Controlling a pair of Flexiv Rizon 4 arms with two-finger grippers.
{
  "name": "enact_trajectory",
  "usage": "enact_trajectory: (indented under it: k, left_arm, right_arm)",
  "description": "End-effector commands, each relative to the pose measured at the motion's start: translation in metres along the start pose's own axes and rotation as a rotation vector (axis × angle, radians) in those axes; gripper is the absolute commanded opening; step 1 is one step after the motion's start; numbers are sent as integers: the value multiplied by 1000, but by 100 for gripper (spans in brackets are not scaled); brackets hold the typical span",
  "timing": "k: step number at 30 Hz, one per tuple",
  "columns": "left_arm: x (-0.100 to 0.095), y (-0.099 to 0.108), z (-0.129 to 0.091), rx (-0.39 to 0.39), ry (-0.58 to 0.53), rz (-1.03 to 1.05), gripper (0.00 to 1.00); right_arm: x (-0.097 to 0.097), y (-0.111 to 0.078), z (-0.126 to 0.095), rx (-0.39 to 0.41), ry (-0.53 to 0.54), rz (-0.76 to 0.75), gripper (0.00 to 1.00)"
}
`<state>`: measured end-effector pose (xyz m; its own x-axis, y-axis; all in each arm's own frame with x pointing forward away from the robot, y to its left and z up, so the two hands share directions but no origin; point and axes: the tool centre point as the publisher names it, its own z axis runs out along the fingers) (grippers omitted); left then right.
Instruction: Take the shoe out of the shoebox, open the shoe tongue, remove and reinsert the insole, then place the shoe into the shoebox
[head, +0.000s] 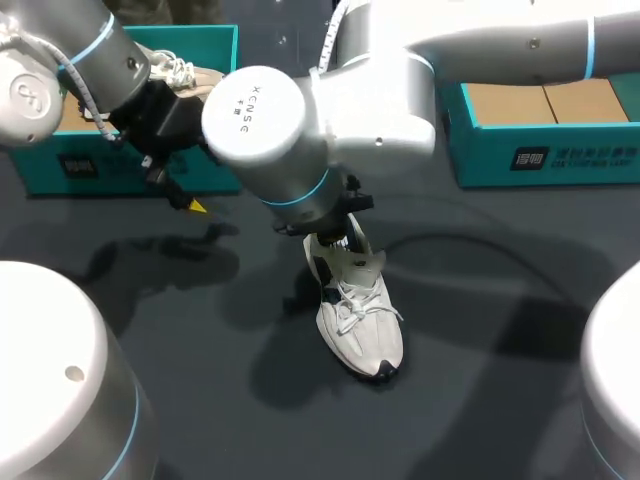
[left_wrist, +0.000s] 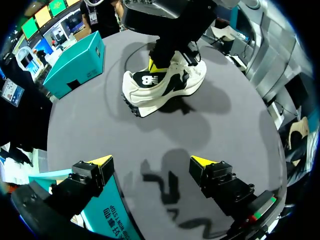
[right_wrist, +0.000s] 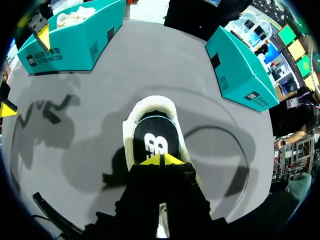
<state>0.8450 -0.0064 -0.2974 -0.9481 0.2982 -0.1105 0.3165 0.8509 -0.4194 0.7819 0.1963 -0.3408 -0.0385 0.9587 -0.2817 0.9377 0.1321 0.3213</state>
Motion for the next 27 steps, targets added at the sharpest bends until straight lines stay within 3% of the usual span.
enact_trajectory:
  k: [1, 4, 13, 23, 27]
  left_arm:
    - [0, 0, 0, -3, 0, 0, 100]
    - [0, 0, 0, -3, 0, 0, 100]
    - [0, 0, 0, -3, 0, 0, 100]
    - [0, 0, 0, -3, 0, 0, 100]
    - [0, 0, 0, -3, 0, 0, 100]
  right_arm:
    - [7, 1, 13, 9, -46, 5, 0]
    - [4, 0, 23, 20, -85, 16, 0]
    - [6, -6, 57, 106, -59, 15, 0]
    - [-4, -5, 14, 7, -30, 35, 0]
    - [-7, 0, 21, 41, 10, 27, 0]
